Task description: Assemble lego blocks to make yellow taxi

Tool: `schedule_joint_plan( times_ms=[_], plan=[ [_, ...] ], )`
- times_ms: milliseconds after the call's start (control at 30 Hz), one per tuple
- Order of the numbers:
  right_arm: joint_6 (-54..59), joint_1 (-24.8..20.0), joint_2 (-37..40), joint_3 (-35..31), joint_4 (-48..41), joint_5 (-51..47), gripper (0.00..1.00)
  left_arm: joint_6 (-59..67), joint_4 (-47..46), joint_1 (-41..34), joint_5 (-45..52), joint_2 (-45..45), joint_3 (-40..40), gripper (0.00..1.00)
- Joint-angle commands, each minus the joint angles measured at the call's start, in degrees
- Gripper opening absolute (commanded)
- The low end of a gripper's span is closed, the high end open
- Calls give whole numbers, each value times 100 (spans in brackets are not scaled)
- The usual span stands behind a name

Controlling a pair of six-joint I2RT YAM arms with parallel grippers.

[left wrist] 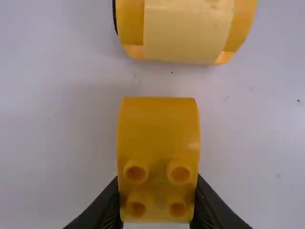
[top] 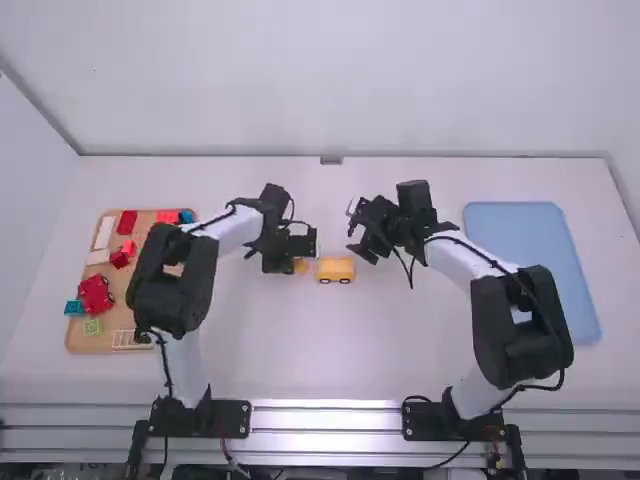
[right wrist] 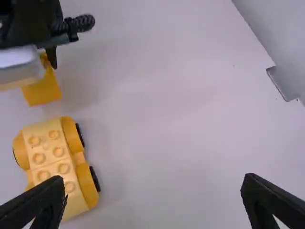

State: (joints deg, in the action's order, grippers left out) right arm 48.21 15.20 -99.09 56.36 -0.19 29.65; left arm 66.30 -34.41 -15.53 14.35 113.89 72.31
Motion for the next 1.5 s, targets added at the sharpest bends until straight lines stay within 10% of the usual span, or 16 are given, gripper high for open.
schedule_joint_plan(
  times_ms=[0,167,433,667,1033,1467],
  plan=[
    [0,-15,20,57,-22,31,98,-278,81,13,-136,57,-175,17],
    [0,-13,20,57,-26,31,98,-61,334,26,-192,57,-404,17],
    [0,-13,20,57,-24,31,98,90,348,103,227,55,-424,82],
    [0,-13,20,57,-48,31,98,780,533,844,1845,55,-616,98],
    [2,-15,20,57,42,44,98,208,2841,1620,3873,57,-1978,99],
    [0,-13,20,57,133,326,98,855,2896,1563,4172,96,-2221,89]
  ],
)
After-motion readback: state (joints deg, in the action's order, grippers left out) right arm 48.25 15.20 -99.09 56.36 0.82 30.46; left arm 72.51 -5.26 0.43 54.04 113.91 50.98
